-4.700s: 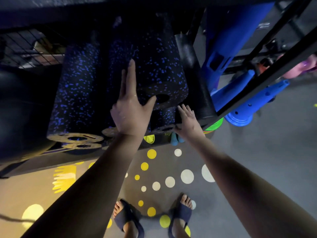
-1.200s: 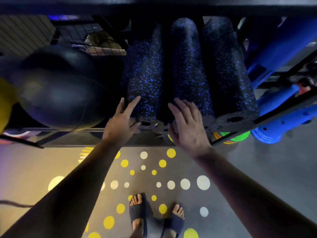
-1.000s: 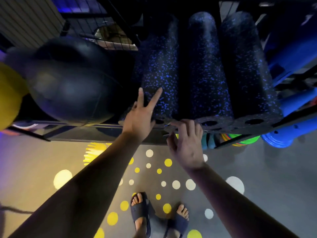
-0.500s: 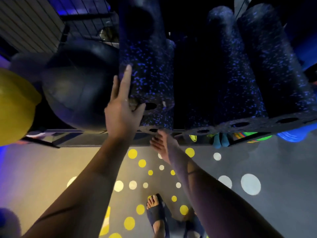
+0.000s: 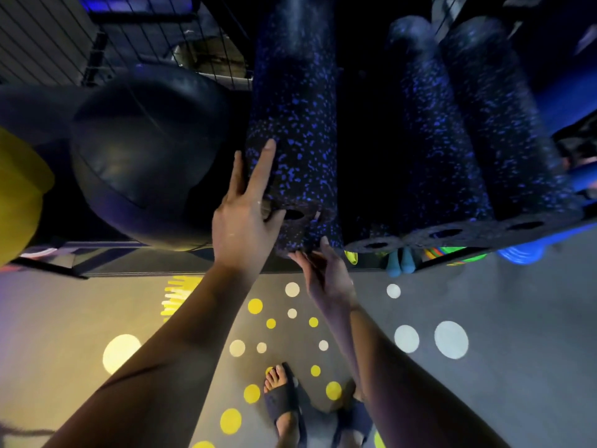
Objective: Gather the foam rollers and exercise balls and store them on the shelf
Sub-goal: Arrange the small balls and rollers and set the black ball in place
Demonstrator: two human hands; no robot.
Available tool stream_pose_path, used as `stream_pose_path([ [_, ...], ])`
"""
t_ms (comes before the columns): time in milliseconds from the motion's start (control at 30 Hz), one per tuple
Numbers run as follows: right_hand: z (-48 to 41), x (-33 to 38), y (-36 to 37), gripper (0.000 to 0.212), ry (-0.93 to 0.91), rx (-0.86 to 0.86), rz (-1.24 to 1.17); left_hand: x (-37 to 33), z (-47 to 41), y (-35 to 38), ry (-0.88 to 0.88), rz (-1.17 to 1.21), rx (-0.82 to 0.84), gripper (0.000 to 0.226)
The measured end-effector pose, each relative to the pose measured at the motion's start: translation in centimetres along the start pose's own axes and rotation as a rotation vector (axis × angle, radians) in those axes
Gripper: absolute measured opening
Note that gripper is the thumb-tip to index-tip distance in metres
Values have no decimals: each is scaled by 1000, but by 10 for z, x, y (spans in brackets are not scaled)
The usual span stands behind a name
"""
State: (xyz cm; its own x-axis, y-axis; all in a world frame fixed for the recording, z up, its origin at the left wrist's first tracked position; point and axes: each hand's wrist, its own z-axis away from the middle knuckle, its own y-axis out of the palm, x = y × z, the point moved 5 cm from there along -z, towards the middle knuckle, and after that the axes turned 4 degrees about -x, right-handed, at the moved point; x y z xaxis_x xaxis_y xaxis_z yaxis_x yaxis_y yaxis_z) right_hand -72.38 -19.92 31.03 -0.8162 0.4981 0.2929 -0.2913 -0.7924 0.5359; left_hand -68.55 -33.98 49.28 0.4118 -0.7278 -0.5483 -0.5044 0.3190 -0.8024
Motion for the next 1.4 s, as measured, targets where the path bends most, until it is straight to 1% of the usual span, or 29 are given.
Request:
stream_pose_path([
  [100,-3,-5,-4,49,-38,-17,-6,-10,5,11,-47,-13,19,101],
  [200,-3,-5,-4,39,-42,-16,53,-19,13,21,-90,-7,64,100],
  [267,2,0,-5,35,-8,-31,45,-26,19,26,-101,-14,88,101],
  [367,20,14,-13,23,46,-44,91,-40,25,36,-68,-60,145,103],
  [400,27,20,-19,24,47,-55,86,-45,27,39,-48,-85,157,102],
  [500,46,43,-34,42,75,-70,2,-61,31,45,-19,-155,170,100],
  [600,52,66,-43,67,124,9,-139,-81,38,57,-2,-221,181,98],
  [633,52,71,-46,73,128,28,-138,-87,40,62,9,-239,190,97],
  [733,52,70,-48,83,156,71,-95,-95,42,72,36,-241,191,97],
  [833,53,59,-37,86,192,153,-143,-91,42,76,69,-132,190,97],
  [900,55,49,-22,84,209,219,-216,-82,40,77,92,-56,219,96],
  [967,53,37,-7,81,215,253,-248,-75,35,78,79,-41,243,95],
  [1067,44,31,4,79,193,221,-261,-75,25,82,66,-76,277,94],
  [1200,47,42,10,89,180,121,-227,-75,16,86,59,-81,269,96],
  [1333,47,54,-7,89,184,67,-188,-78,20,89,35,-75,259,97],
  [1400,55,66,-21,91,186,4,-97,-81,22,87,11,-118,266,100],
])
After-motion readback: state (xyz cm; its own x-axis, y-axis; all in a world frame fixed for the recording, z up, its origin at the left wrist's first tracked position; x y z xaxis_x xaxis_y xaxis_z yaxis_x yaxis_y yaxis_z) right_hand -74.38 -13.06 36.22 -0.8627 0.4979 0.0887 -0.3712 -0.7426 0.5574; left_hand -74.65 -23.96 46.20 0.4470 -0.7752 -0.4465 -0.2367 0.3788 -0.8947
